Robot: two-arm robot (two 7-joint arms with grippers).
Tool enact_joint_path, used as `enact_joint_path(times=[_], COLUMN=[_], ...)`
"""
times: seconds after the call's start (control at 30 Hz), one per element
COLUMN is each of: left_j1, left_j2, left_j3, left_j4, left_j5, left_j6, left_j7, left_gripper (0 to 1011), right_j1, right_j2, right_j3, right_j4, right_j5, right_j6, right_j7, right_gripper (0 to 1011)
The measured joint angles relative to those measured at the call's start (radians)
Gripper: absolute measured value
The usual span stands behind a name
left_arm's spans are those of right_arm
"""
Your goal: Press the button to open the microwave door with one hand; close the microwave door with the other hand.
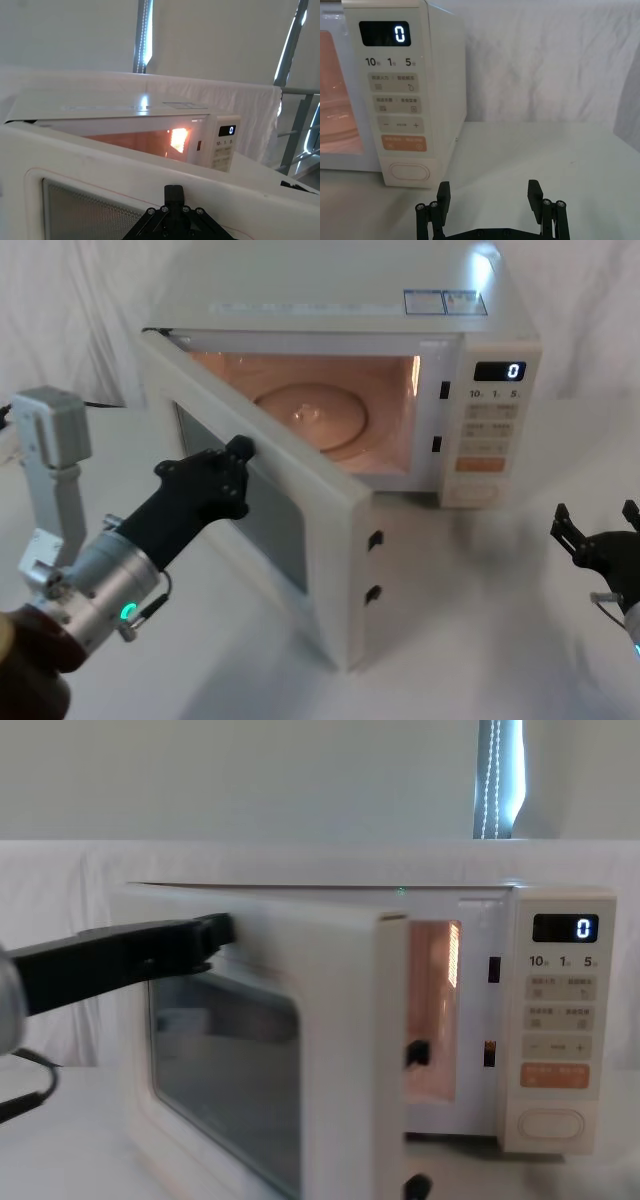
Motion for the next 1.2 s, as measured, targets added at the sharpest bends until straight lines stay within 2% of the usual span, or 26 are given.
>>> enact_joint_path(times=[0.27, 0.57, 0.8, 1.2], left_j1=[-0.092, -0.172, -0.220, -0.276], left_j2=[-0.037, -0.093, -0.133, -0.177], left_j3=[0.057, 0.098, 0.118, 0.125], left_j4=[0.076, 0.147, 0.204, 0.283], left_j5=[0.022, 0.050, 0.071, 0.109], left_j6=[-0.002, -0.002, 0.004, 0.012], left_j7=[0.007, 0.027, 0.042, 0.056], left_gripper=[0, 0, 0, 0], right_j1=[0.000, 0.000, 0.000, 0.000], right_j2=[0.000, 0.000, 0.000, 0.000], right_j3=[0.000, 0.000, 0.000, 0.000], right_j4=[0.000, 0.000, 0.000, 0.000], right_j5=[0.000, 0.000, 0.000, 0.000], right_j6=[0.000, 0.000, 0.000, 0.000], right_j7=[0.000, 0.000, 0.000, 0.000], right_gripper=[1002, 1002, 1002, 1002])
